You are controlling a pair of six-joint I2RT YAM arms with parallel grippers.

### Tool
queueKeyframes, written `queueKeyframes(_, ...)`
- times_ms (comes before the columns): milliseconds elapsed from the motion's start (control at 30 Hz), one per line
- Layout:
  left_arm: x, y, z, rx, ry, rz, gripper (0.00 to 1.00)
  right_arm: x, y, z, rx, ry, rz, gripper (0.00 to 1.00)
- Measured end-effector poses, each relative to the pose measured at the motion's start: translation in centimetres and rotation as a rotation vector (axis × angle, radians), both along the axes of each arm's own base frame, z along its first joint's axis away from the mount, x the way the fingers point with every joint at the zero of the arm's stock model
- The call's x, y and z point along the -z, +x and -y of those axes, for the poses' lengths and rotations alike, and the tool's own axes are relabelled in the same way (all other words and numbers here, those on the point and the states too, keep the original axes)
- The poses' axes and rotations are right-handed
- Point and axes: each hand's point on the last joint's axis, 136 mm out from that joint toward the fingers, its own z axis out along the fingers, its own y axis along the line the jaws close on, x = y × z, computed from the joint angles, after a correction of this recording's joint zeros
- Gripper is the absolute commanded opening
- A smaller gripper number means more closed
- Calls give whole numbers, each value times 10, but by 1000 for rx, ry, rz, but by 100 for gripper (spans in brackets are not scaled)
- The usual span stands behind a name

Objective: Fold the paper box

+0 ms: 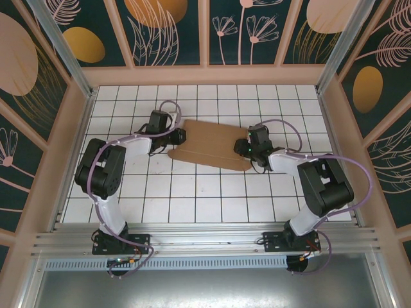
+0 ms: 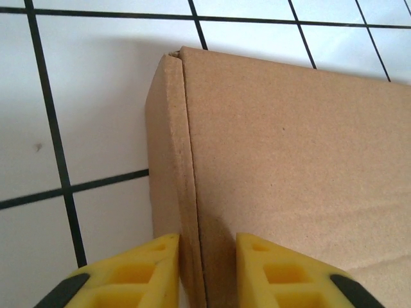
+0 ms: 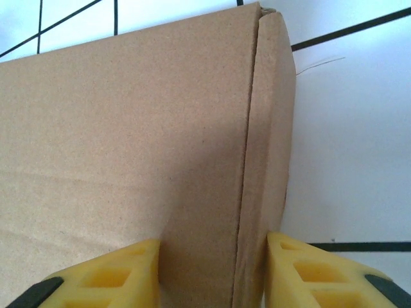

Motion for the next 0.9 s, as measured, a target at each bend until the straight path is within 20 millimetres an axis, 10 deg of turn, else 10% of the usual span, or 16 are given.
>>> queueKeyframes(500,1,-23,2,22,-43,-39,15,3,-13,44,5,258,-44,62)
queueKeyframes(900,3,-23,2,69,-87,-45,9,8,-25,30,-51,441,-64,64)
